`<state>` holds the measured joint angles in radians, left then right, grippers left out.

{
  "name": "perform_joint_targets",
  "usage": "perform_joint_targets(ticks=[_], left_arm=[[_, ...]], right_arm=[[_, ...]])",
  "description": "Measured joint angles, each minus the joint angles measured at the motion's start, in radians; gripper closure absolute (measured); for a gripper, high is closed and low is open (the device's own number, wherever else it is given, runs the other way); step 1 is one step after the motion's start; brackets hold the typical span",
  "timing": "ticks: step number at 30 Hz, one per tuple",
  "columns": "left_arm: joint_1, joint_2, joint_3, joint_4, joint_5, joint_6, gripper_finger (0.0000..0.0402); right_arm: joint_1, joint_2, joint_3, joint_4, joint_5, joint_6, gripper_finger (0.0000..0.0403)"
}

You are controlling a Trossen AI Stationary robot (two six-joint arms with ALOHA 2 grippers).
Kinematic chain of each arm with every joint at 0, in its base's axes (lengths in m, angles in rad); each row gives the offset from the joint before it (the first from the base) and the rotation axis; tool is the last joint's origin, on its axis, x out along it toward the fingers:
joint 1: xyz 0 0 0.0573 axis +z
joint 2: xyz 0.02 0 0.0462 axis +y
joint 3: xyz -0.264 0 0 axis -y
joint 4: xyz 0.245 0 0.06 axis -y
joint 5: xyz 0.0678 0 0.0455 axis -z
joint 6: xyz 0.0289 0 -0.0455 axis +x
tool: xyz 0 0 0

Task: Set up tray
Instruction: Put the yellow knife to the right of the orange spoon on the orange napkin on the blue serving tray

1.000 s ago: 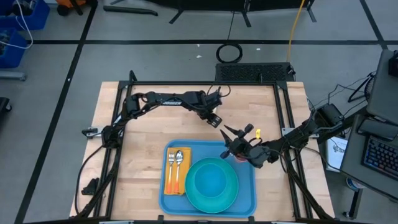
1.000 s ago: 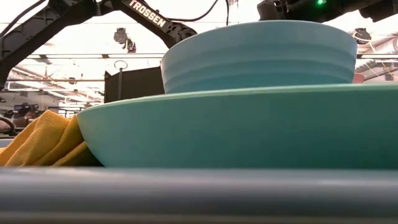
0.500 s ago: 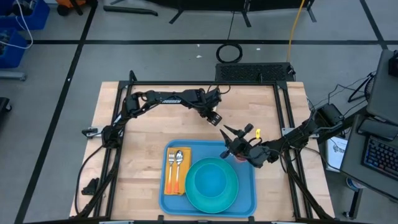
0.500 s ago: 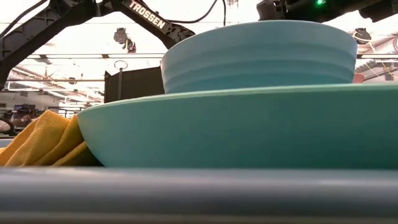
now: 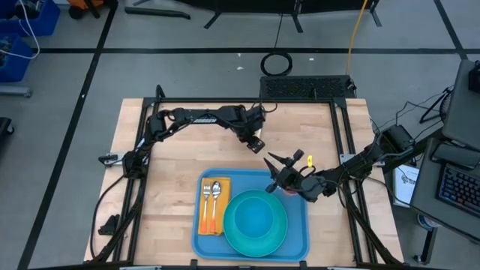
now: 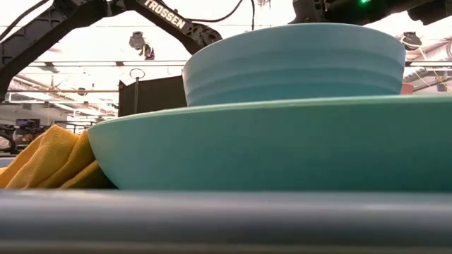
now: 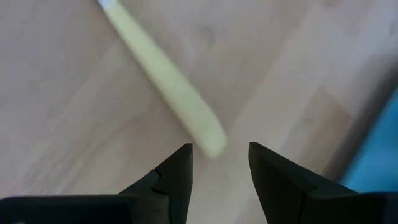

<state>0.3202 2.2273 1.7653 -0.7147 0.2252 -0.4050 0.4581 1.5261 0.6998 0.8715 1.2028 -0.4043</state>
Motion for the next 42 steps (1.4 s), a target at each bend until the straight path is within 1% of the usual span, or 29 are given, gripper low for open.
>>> perform_joint_targets(ticks=[5, 9, 12, 14, 18, 20, 21, 24, 29, 33, 36, 38, 40, 42], left_arm=[[0.000, -0.039, 0.000, -0.100, 0.016, 0.066, 0.0243], [0.013, -0.087, 0.000, -0.103, 0.024, 0.069, 0.0243], [0.046, -0.125, 0.000, -0.098, 0.048, 0.063, 0.0243], [0.083, -0.148, 0.000, -0.081, 0.112, 0.061, 0.0243], [0.174, -0.167, 0.000, -0.052, 0.330, 0.001, 0.0243], [0.210, -0.167, 0.000, -0.019, 0.419, -0.028, 0.0243], [0.224, -0.167, 0.000, -0.007, 0.445, -0.044, 0.0243], [0.250, -0.166, 0.000, 0.028, 0.475, -0.062, 0.0243], [0.267, -0.158, 0.000, 0.083, 0.564, -0.111, 0.0243], [0.264, -0.163, 0.000, 0.053, 0.604, -0.024, 0.0243], [0.249, -0.177, -0.001, 0.037, 0.689, 0.065, 0.0243], [0.229, -0.195, -0.001, 0.002, 0.711, 0.127, 0.0243], [0.200, -0.213, -0.001, -0.013, 0.695, 0.186, 0.0243], [0.167, -0.233, -0.001, -0.044, 0.656, 0.213, 0.0243]], right_arm=[[0.020, 0.000, 0.000, 0.001, 0.007, -0.025, 0.0301], [0.029, 0.000, 0.000, 0.045, 0.091, -0.072, 0.0300], [0.030, 0.000, 0.000, 0.080, 0.128, -0.095, 0.0301], [0.035, -0.001, 0.000, 0.124, 0.136, -0.113, 0.0300], [0.047, -0.001, 0.000, 0.170, 0.135, -0.153, 0.0301], [0.052, -0.001, 0.000, 0.193, 0.136, -0.173, 0.0300], [0.054, -0.001, 0.000, 0.201, 0.136, -0.183, 0.0300], [0.055, -0.001, 0.000, 0.201, 0.136, -0.192, 0.0301], [0.055, -0.001, 0.000, 0.197, 0.136, -0.198, 0.0301], [0.055, -0.001, 0.000, 0.195, 0.136, -0.194, 0.0300], [0.054, -0.001, 0.000, 0.205, 0.135, -0.143, 0.0300], [0.054, -0.001, 0.000, 0.202, 0.135, -0.132, 0.0300], [0.055, -0.001, 0.000, 0.198, 0.141, -0.150, 0.0300], [0.058, -0.001, 0.000, 0.203, 0.191, -0.174, 0.0302]])
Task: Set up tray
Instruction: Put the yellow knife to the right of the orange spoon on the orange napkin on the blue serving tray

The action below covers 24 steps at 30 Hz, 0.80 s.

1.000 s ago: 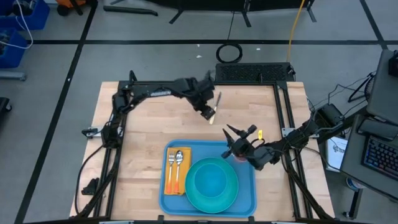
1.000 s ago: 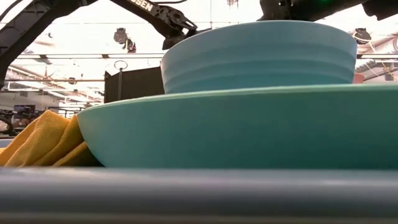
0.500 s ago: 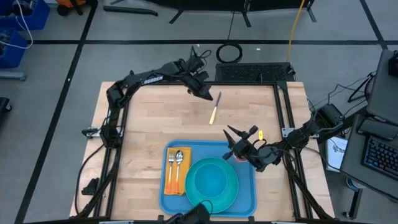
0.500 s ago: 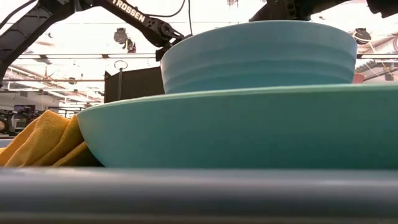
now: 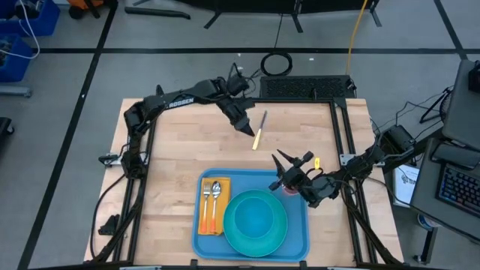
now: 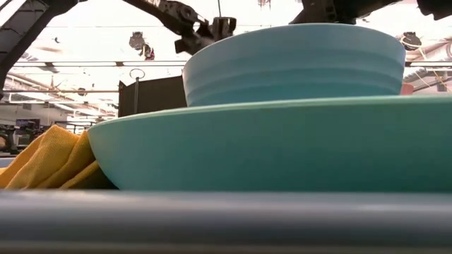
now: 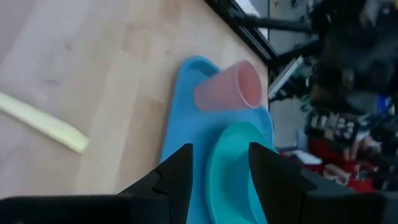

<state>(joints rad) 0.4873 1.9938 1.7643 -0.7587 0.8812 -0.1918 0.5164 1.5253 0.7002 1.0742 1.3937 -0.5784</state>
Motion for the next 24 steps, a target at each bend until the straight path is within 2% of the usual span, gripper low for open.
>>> perform_joint_targets(ticks=[2, 6, 8, 9, 14, 17, 20, 24], left_arm=[[-0.037, -0.030, 0.000, -0.004, -0.058, 0.011, 0.0249], [-0.117, -0.106, -0.021, 0.020, -0.189, 0.049, 0.0275], [-0.158, -0.155, -0.071, 0.077, -0.241, 0.046, 0.0293], [-0.176, -0.185, -0.106, 0.135, -0.259, 0.033, 0.0302], [-0.223, -0.357, -0.387, 0.497, -0.273, -0.105, 0.0350], [-0.242, -0.459, -0.573, 0.687, -0.376, -0.194, 0.0375], [-0.280, -0.558, -0.732, 0.849, -0.492, -0.221, 0.0395], [-0.337, -0.655, -0.903, 1.005, -0.552, -0.219, 0.0387]], right_arm=[[0.005, 0.000, 0.000, 0.002, 0.049, 0.015, 0.0302], [0.009, 0.000, 0.000, 0.010, 0.082, 0.032, 0.0302], [0.009, 0.001, 0.002, 0.018, 0.166, 0.017, 0.0304], [0.009, 0.000, 0.003, 0.023, 0.176, 0.016, 0.0305], [0.020, 0.000, 0.003, 0.058, 0.122, 0.017, 0.0312], [0.007, -0.002, 0.003, 0.130, 0.113, -0.001, 0.0315], [0.004, -0.039, 0.008, 0.170, 0.041, -0.056, 0.0322], [-0.001, -0.099, 0.013, 0.161, 0.063, -0.115, 0.0341]])
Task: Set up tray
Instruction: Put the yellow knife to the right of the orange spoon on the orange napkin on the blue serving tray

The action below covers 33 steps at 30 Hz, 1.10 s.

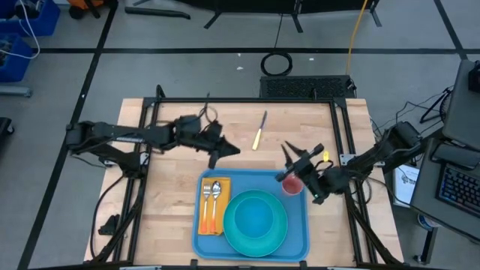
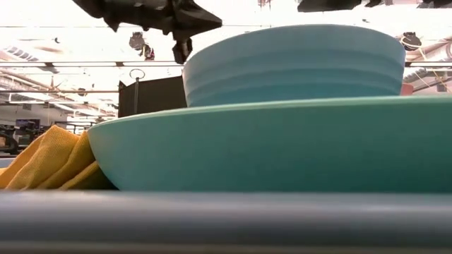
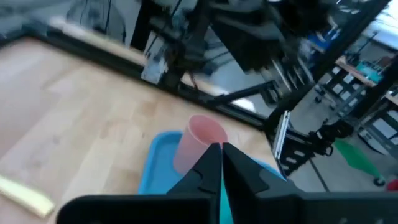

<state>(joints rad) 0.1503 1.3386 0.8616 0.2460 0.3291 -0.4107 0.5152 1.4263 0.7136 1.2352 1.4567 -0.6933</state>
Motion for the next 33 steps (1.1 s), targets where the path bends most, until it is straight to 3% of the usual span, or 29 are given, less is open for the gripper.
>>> perform_joint_targets(ticks=[5, 8, 12, 16, 22, 26, 29, 33], left_arm=[[-0.067, -0.074, -0.157, 0.149, -0.052, 0.015, 0.0360], [-0.103, -0.082, -0.231, 0.208, -0.098, 0.029, 0.0350], [-0.144, -0.084, -0.280, 0.274, -0.133, 0.070, 0.0344], [-0.176, -0.082, -0.305, 0.284, -0.153, 0.085, 0.0348], [-0.228, -0.083, -0.328, 0.314, -0.158, 0.114, 0.0361], [-0.260, -0.083, -0.375, 0.425, -0.158, 0.118, 0.0371], [-0.272, -0.083, -0.407, 0.479, -0.157, 0.115, 0.0377], [-0.269, -0.083, -0.453, 0.536, -0.177, 0.096, 0.0386]], right_arm=[[-0.005, -0.100, 0.002, -0.011, 0.009, 0.056, 0.0369], [-0.005, -0.141, 0.001, -0.051, -0.040, 0.190, 0.0387], [-0.045, -0.174, -0.004, -0.208, -0.449, 0.480, 0.0400], [-0.168, -0.198, -0.004, -0.378, -0.617, 0.702, 0.0402], [-0.435, -0.250, 0.083, -0.906, -0.983, 1.138, 0.0403], [-0.571, -0.244, 0.156, -1.112, -1.101, 1.177, 0.0403], [-0.667, -0.243, 0.204, -1.218, -1.193, 1.065, 0.0403], [-0.805, -0.206, 0.303, -1.404, -1.408, 1.079, 0.0403]])
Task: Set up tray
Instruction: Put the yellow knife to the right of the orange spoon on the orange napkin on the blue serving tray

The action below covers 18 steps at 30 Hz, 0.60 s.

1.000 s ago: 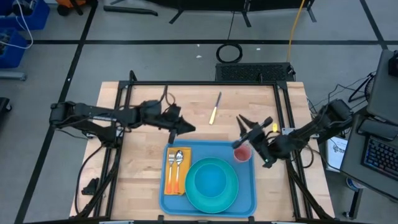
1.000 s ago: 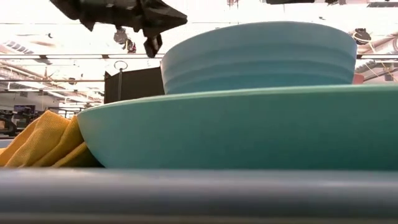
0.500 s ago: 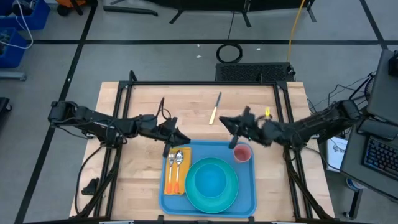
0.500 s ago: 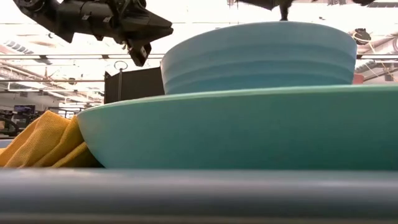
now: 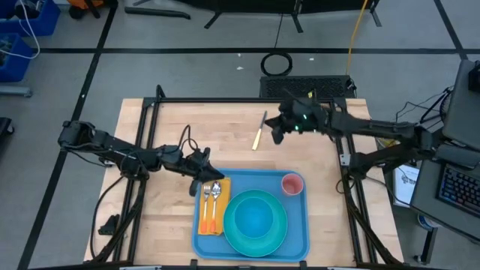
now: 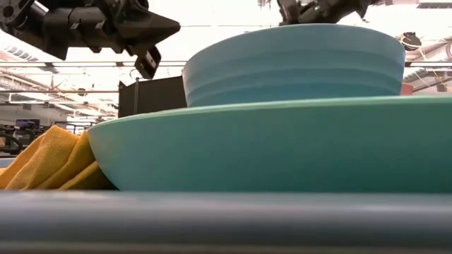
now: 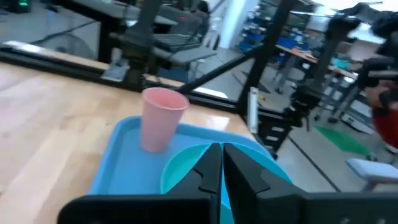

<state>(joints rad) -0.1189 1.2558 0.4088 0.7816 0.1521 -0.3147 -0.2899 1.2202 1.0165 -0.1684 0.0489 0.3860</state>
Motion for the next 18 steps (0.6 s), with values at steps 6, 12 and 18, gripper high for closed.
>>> perform_joint_targets(ticks=[6, 12, 18], left_arm=[[0.003, 0.001, -0.025, 0.000, -0.079, -0.009, 0.0398], [0.002, 0.001, -0.027, -0.004, -0.076, -0.005, 0.0379], [0.002, 0.001, -0.027, -0.024, -0.075, -0.004, 0.0360]], right_arm=[[-0.131, 0.150, 0.171, -0.310, -0.149, -0.081, 0.0403], [-0.164, 0.333, 0.380, -0.539, -0.263, -0.334, 0.0403], [-0.166, 0.494, 0.571, -0.773, -0.275, -0.671, 0.0403]])
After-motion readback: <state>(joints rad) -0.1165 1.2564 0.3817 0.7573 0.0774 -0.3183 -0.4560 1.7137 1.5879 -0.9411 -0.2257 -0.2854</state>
